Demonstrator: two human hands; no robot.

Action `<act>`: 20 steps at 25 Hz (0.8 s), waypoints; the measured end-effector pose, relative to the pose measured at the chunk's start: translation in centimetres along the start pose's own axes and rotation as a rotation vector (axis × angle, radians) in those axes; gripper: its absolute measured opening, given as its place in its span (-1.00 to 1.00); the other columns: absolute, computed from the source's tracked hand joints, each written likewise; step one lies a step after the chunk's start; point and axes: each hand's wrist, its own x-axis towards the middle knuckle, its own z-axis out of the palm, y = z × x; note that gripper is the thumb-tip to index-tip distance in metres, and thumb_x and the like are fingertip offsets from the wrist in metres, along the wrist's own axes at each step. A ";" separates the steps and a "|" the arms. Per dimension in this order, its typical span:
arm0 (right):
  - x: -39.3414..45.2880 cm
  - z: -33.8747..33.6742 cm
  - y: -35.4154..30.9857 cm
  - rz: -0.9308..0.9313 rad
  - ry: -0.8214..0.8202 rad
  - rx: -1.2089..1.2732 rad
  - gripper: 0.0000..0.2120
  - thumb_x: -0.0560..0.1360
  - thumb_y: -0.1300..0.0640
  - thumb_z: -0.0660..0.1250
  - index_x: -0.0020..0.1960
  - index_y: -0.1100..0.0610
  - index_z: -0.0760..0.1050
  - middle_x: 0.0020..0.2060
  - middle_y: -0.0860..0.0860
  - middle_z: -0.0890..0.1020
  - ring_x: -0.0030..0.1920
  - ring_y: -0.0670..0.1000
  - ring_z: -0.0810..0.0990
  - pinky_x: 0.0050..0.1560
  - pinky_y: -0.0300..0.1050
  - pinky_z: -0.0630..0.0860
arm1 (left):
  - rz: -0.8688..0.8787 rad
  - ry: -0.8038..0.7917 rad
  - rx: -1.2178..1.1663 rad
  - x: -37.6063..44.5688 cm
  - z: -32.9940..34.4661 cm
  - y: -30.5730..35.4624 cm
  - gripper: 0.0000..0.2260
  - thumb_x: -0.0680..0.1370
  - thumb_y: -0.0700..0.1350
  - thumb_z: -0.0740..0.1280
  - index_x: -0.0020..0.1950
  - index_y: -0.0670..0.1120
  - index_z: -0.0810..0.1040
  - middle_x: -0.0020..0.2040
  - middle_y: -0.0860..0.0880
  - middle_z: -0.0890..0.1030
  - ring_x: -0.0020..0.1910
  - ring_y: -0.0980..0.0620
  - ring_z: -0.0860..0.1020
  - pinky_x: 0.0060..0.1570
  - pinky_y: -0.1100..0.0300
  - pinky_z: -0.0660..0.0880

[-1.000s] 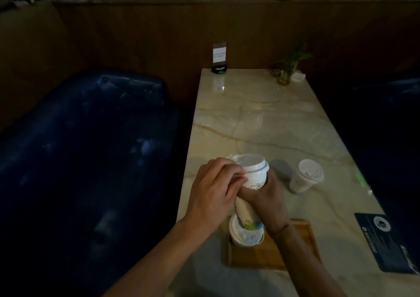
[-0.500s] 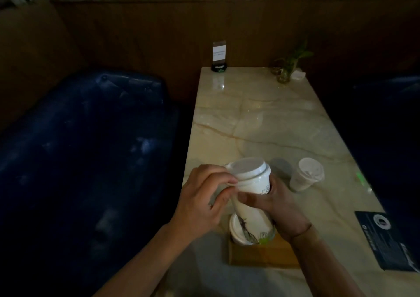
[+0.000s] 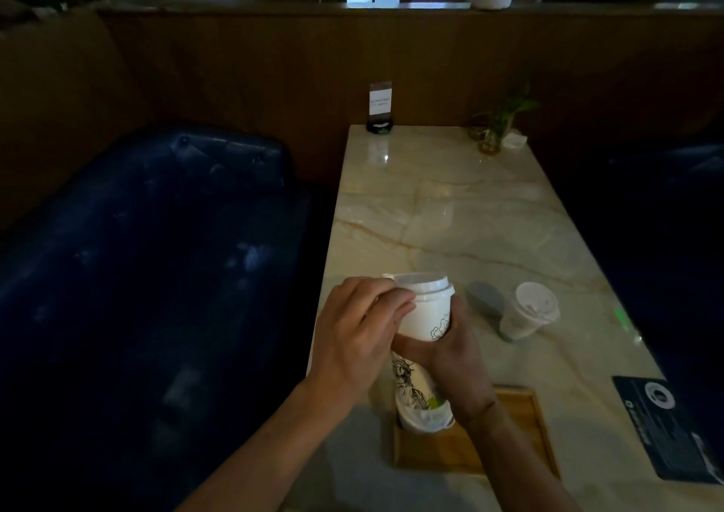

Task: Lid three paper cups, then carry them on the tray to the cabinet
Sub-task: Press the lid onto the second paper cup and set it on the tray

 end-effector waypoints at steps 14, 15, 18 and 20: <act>-0.9 -1.4 -0.4 0.180 -0.246 0.318 -0.17 0.06 0.18 0.60 0.29 0.25 0.41 0.06 0.24 0.67 0.04 0.23 0.66 -0.05 0.09 0.64 | -0.092 -0.010 -0.251 -0.3 -2.3 -0.1 -0.88 0.57 -0.15 0.38 0.09 0.00 0.56 0.07 0.11 0.56 0.08 0.21 0.52 -0.01 0.19 0.53; -0.8 -1.4 -0.4 0.192 -0.232 0.286 -0.10 0.04 0.15 0.60 0.32 0.24 0.35 0.10 0.25 0.64 0.08 0.25 0.64 0.00 0.16 0.63 | -0.151 -0.039 -0.259 -0.5 -2.3 -0.2 -0.88 0.55 -0.13 0.37 0.07 0.02 0.54 0.07 0.13 0.55 0.08 0.22 0.52 0.02 0.21 0.52; -0.1 -1.4 -0.9 0.150 -0.193 0.076 -0.04 0.01 0.05 0.62 0.32 0.18 0.27 0.07 0.07 0.61 0.04 -0.06 0.65 0.01 -0.03 0.64 | -0.165 -0.079 -0.255 -0.8 -2.2 -0.7 -0.89 0.54 -0.16 0.37 0.03 0.00 0.54 0.03 0.13 0.57 0.04 0.17 0.55 0.05 0.23 0.49; 0.3 -1.1 -0.9 0.093 -0.160 -0.033 -0.10 0.08 0.14 0.68 0.29 0.14 0.28 0.04 -0.05 0.60 -0.04 -0.24 0.63 -0.09 -0.26 0.60 | -0.112 -0.069 -0.255 -1.0 -1.8 -1.1 -0.90 0.54 -0.20 0.38 0.02 -0.03 0.57 0.00 0.09 0.62 0.04 0.15 0.57 0.06 0.20 0.50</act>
